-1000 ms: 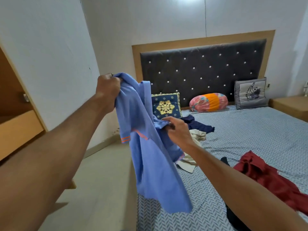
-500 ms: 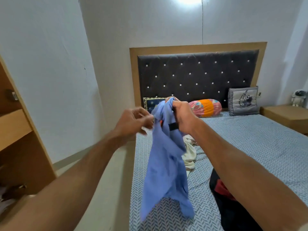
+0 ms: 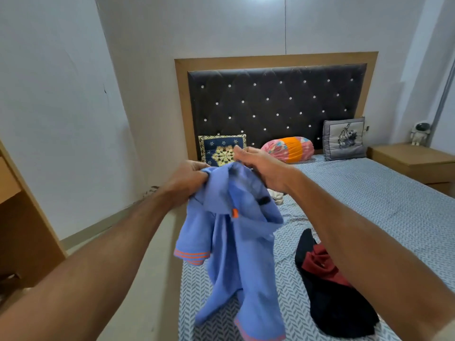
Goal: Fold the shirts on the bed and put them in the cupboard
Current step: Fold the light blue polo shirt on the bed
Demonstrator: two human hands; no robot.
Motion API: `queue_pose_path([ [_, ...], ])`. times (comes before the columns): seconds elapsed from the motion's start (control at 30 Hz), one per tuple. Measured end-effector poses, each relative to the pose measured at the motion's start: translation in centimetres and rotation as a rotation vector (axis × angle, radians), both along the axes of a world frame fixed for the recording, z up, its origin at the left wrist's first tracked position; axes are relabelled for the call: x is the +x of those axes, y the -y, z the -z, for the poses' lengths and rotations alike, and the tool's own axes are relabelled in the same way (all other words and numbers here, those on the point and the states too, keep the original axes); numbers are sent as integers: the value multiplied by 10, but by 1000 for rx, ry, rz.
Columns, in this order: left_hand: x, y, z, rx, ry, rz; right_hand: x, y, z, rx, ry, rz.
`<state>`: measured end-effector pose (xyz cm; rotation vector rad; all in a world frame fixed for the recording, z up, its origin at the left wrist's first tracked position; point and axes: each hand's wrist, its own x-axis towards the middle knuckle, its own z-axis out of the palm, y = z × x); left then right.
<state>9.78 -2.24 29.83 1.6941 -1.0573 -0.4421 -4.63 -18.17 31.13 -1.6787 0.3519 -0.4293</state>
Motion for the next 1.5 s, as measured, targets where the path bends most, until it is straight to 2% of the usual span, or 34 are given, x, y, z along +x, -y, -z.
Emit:
queue_pose_path([
  [0.13, 1, -6, -27, -96, -133, -205, -20, 12, 69, 37, -135, -225],
  [0.27, 0, -10, -55, -155, -233, -210, -17, -10, 130, 23, -240, -275],
  [0.37, 2, -18, -66, -118, -226, -195, -2, -27, 138, 65, -176, -129],
  [0.43, 10, -28, -67, -99, -192, -194, 7, -29, 132, 227, -94, -60],
  [0.53, 26, -46, -64, -101, -179, -200, 11, -20, 112, 504, 2, -70],
  [0.63, 35, -56, -59, -100, -224, -179, 10, -17, 101, 551, -47, -173],
  [0.77, 29, -53, -60, -75, -208, -121, 28, -39, 119, 295, -216, -103],
  [0.9, 20, -54, -67, -28, -183, -49, 41, -68, 128, 239, -244, -172],
  [1.03, 31, -68, -69, -50, -164, -127, 40, -63, 112, 224, -109, 13],
  [1.1, 43, -82, -66, -41, -80, -228, 26, -48, 99, 195, -68, 134],
  [1.17, 59, -99, -57, 47, 49, -277, 5, -31, 78, 50, -68, 261],
  [1.27, 67, -114, -38, 221, 157, -210, -17, -1, 49, -151, 15, 350],
  [1.4, 52, -108, -26, 231, 105, -149, -32, 14, 19, -568, -28, 475],
  [1.5, 38, -106, -30, 244, -11, -53, -43, 13, 4, -693, -65, 497],
])
